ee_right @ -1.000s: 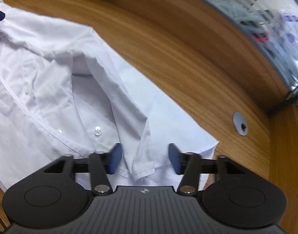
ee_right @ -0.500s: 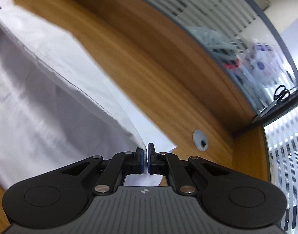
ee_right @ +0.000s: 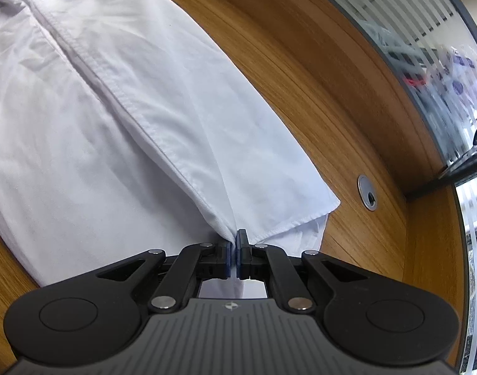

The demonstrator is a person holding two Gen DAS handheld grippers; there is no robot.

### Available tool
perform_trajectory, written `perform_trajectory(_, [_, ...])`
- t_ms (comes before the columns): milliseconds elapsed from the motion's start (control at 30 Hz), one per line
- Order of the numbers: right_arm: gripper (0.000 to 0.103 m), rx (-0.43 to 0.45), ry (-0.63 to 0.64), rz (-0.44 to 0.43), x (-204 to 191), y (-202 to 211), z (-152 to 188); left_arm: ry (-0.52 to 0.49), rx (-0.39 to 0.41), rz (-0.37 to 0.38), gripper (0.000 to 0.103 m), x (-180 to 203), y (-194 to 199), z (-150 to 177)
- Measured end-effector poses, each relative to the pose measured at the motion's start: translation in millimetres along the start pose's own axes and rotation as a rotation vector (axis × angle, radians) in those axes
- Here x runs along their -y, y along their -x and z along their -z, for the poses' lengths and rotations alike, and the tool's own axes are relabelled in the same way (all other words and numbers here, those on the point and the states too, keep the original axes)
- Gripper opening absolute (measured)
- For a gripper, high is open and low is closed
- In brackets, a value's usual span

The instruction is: Fold clothes

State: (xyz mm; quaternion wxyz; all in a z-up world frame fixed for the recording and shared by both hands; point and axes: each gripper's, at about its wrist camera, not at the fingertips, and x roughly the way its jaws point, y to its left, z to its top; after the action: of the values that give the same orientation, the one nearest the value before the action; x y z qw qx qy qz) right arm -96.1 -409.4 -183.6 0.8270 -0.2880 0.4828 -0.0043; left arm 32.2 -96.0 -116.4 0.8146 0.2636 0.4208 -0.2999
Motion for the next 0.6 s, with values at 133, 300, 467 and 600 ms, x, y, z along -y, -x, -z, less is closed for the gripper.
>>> perform_trajectory(133, [0.004, -0.007, 0.020, 0.001, 4.6, -3.7, -3.7, 0.160, 0.118, 0.152, 0.041, -14.4, 34.6, -13.5])
perform_trajectory(300, [0.009, -0.019, 0.033, 0.002, 2.6, 1.8, -4.8, 0.285, 0.178, 0.195, 0.039, -12.5, 10.2, -62.9])
perform_trajectory(467, [0.013, -0.019, 0.013, -0.002, 10.0, 11.2, -4.5, 0.280, 0.202, 0.209, 0.006, 7.1, -35.0, -103.0])
perform_trajectory(600, [0.013, -0.024, 0.001, -0.002, 15.3, 11.2, -3.6, 0.267, 0.217, 0.233, 0.006, 17.9, -66.8, -132.3])
